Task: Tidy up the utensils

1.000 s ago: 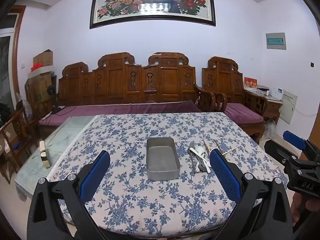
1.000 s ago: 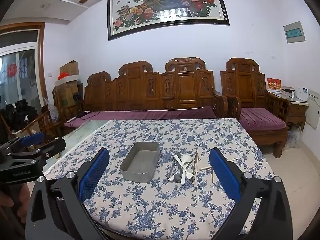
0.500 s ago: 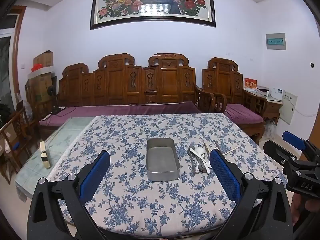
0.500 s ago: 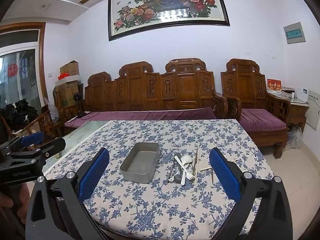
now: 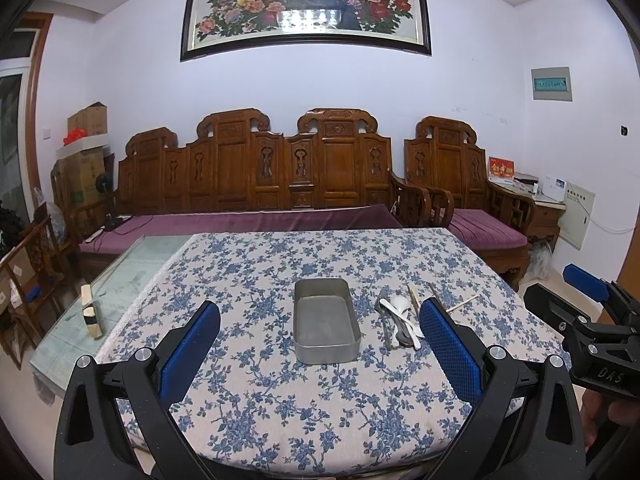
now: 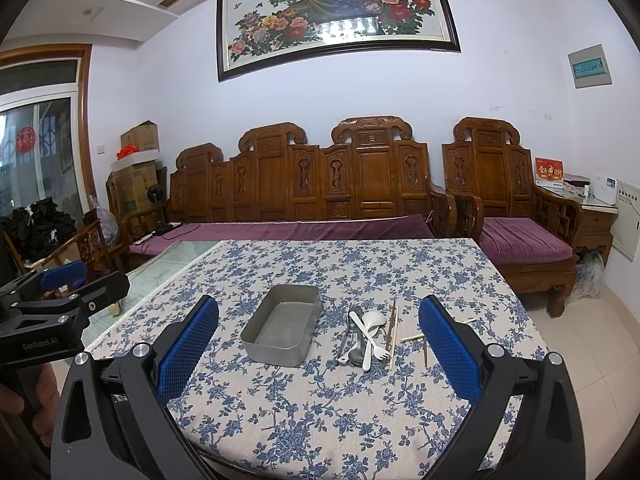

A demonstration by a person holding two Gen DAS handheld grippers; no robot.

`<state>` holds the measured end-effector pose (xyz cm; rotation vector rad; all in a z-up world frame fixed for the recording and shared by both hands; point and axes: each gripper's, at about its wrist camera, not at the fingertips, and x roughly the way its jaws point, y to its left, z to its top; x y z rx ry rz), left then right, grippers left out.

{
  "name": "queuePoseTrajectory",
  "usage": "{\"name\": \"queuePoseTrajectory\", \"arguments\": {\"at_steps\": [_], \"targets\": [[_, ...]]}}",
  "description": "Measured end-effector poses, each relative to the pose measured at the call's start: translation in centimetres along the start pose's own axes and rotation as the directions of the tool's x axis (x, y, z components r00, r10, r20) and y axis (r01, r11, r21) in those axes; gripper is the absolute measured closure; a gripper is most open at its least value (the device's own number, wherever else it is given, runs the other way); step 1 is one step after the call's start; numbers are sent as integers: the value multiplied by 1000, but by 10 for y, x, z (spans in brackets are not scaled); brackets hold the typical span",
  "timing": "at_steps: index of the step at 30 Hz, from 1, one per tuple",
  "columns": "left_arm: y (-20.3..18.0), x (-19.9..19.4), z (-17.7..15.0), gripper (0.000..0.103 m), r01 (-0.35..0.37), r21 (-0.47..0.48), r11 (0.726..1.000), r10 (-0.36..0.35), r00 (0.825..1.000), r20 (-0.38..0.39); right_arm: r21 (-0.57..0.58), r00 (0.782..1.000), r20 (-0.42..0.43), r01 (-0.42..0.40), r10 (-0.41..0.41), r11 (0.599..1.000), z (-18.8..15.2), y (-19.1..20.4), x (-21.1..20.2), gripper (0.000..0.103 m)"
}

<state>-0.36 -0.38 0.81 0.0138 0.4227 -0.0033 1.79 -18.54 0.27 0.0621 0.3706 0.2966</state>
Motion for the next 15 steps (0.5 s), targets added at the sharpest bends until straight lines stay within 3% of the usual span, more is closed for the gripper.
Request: {"name": "queuePoseTrajectory", "arguments": {"at_steps": [15], "targets": [[1,1,1,6,-2,1,1000,2,1000,3,-1,1000,0,-1,1,1000,-2,4,1,2]]}}
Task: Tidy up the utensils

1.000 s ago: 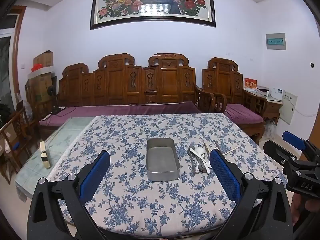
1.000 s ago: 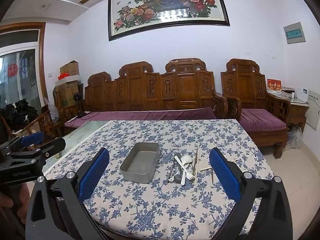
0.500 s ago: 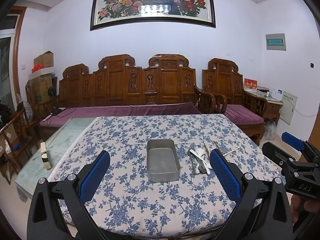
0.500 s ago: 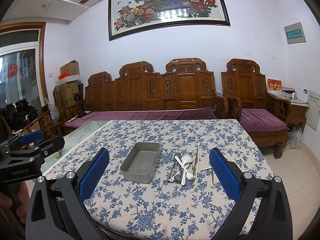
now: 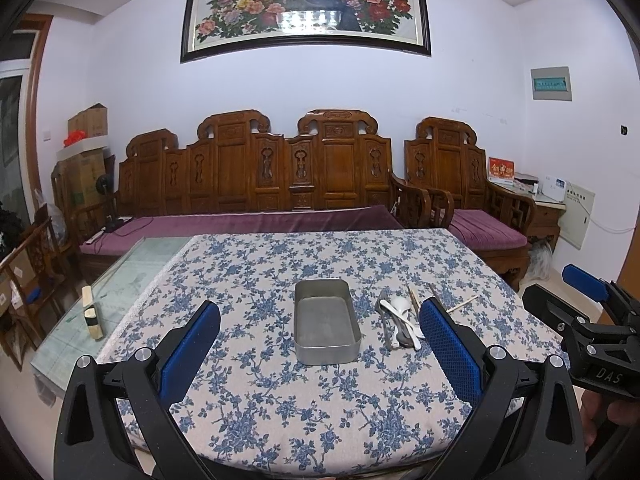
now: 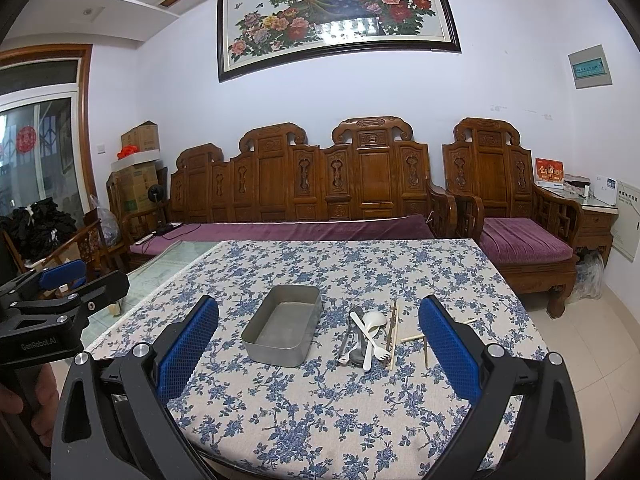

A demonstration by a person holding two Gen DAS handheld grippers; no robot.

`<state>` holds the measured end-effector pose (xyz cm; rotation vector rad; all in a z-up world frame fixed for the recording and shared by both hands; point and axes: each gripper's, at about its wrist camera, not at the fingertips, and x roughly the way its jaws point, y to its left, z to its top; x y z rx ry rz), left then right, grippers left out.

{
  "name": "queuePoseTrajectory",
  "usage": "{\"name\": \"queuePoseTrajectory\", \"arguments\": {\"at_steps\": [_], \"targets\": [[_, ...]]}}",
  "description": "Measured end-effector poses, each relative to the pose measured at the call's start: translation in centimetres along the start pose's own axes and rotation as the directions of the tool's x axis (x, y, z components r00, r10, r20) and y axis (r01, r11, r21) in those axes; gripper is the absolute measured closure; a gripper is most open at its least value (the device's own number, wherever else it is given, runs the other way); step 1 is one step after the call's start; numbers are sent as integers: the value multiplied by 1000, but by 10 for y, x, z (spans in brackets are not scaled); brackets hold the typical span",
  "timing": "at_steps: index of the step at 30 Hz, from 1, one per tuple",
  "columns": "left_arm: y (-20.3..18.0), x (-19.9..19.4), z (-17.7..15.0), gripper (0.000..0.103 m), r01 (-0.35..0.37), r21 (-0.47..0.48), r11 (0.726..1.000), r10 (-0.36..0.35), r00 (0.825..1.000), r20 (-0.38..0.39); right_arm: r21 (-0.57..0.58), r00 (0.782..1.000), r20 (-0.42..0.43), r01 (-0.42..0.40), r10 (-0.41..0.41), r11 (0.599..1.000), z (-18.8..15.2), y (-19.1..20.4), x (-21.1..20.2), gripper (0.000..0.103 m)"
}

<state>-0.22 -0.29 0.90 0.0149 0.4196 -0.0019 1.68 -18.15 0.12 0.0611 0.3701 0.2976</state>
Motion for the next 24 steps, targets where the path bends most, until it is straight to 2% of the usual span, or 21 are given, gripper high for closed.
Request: {"name": "queuePoseTrajectory", "arguments": {"at_steps": [5,24], "targets": [[-1,-6,10,6,0,1,1000,0,1000,0,2,1000,0,-6,6,1000,0,2,-1,2],[-2,-8,13,6,0,1,1000,0,1000,5,4,1000,6,-23,23,1000,0,6,0,2]]}}
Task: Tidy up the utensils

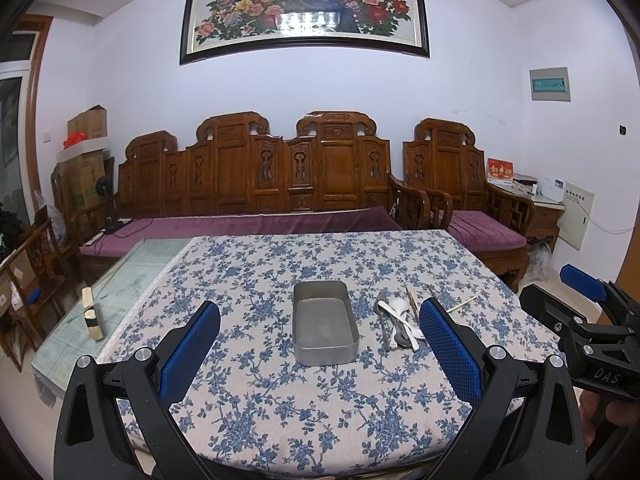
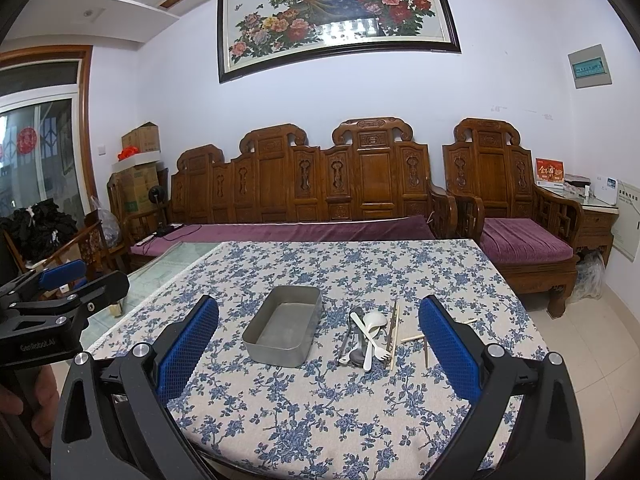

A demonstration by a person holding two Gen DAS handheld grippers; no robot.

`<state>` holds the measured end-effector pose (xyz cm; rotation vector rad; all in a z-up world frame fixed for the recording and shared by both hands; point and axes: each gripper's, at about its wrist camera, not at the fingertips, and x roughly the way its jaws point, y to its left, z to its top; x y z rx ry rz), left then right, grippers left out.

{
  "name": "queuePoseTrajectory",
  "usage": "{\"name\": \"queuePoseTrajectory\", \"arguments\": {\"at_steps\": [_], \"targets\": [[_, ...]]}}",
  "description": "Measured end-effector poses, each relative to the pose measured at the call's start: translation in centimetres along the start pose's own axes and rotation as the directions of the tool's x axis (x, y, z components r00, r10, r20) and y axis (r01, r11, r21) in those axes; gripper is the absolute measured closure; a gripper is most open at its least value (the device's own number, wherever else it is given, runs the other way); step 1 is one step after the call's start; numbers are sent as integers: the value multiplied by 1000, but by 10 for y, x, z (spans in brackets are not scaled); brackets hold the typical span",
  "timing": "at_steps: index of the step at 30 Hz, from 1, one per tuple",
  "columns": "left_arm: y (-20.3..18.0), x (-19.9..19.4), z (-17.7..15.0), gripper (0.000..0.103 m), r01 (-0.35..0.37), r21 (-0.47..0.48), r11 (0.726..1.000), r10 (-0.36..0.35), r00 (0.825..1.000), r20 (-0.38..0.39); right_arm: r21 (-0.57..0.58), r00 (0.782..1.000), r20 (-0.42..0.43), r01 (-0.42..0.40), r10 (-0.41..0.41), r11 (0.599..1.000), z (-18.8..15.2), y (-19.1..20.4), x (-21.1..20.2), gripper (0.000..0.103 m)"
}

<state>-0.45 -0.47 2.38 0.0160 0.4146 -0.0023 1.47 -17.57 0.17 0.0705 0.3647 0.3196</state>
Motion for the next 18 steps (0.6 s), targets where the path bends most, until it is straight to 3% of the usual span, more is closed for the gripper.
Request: {"name": "queuePoseTrajectory", "arguments": {"at_steps": [18], "targets": [[-1,13,-5,6,1,-3,1000,-1,1000,-28,1,1000,-11,0,0,1000,6,5,2,2]]}}
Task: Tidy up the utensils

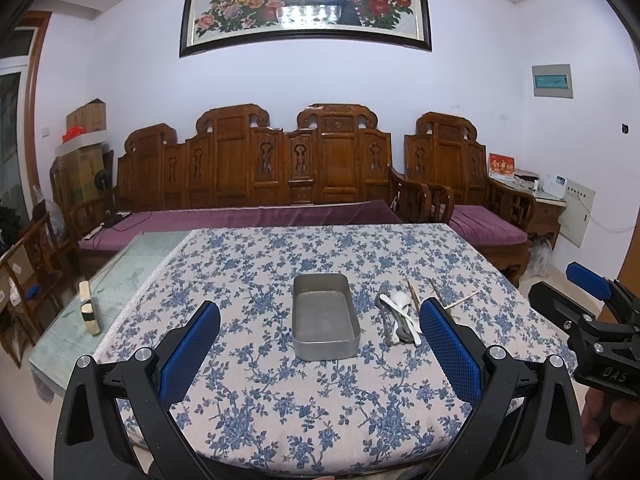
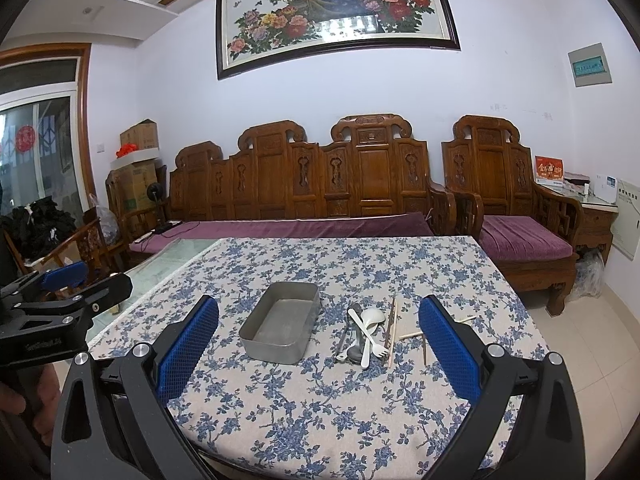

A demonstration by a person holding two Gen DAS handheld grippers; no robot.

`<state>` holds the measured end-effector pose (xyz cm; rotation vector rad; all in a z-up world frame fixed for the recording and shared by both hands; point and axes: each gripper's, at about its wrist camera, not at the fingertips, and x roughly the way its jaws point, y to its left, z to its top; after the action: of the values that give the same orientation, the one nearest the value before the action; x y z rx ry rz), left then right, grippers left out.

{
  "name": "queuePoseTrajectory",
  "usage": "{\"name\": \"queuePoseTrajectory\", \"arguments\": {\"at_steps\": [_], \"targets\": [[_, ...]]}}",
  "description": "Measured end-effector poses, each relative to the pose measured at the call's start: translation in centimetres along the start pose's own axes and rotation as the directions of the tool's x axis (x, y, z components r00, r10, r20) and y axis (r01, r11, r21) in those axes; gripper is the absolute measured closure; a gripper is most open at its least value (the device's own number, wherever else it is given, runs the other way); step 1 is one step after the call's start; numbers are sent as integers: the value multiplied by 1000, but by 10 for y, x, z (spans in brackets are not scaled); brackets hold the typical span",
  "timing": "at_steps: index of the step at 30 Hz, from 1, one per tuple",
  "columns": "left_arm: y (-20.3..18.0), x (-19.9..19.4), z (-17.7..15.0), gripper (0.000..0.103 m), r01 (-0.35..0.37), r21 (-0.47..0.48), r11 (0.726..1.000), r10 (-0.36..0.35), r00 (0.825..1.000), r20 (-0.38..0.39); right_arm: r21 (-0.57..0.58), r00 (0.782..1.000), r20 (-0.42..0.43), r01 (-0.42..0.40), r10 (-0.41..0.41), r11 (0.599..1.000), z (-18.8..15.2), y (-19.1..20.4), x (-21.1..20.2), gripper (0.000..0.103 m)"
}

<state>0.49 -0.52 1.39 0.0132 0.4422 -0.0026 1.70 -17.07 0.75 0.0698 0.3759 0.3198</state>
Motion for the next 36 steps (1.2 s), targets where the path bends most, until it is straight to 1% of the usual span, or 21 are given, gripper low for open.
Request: {"name": "queuePoseTrajectory", "arguments": {"at_steps": [1,5,9,11,16,23,25,28,32,36], "targets": [[0,3,0,6,-2,3,1000,2,1000,-6,0,1000,-1,-2,2,1000,1,0,-6,2],[4,20,-6,6,-3,6,1000,4,999,-35,-6,1000,-21,-4,4,1000,-5,-4,4,2],[6,39,-14,6,-7,14,1000,8,998,-65,-9,998,-56,-15,15,1000,-16,-14,30,3],[6,49,-16,6,3,17,1000,-2,997,-77,-23,997,-71,-18,16,1000,-17,-18,41,5],[7,72,-21,6,13,28,1000,-10,994,-105,-32,994,-108,-30,26,999,-24,-33,69,16],[8,102,-28,6,27,27,999,-23,990,-139,-37,981,-186,-53,45,998,-29,-53,105,31],[7,111,-29,6,35,31,999,-30,988,-152,-35,978,-205,-56,48,998,-32,-59,115,37],[3,126,-32,6,51,39,998,-44,984,-173,-34,971,-235,-52,43,998,-35,-71,134,41],[-4,143,-37,6,78,50,996,-67,978,-196,-24,957,-290,-40,31,999,-43,-92,161,44],[-12,157,-41,6,106,47,993,-94,972,-217,-21,934,-356,-35,25,999,-56,-112,191,50]]}}
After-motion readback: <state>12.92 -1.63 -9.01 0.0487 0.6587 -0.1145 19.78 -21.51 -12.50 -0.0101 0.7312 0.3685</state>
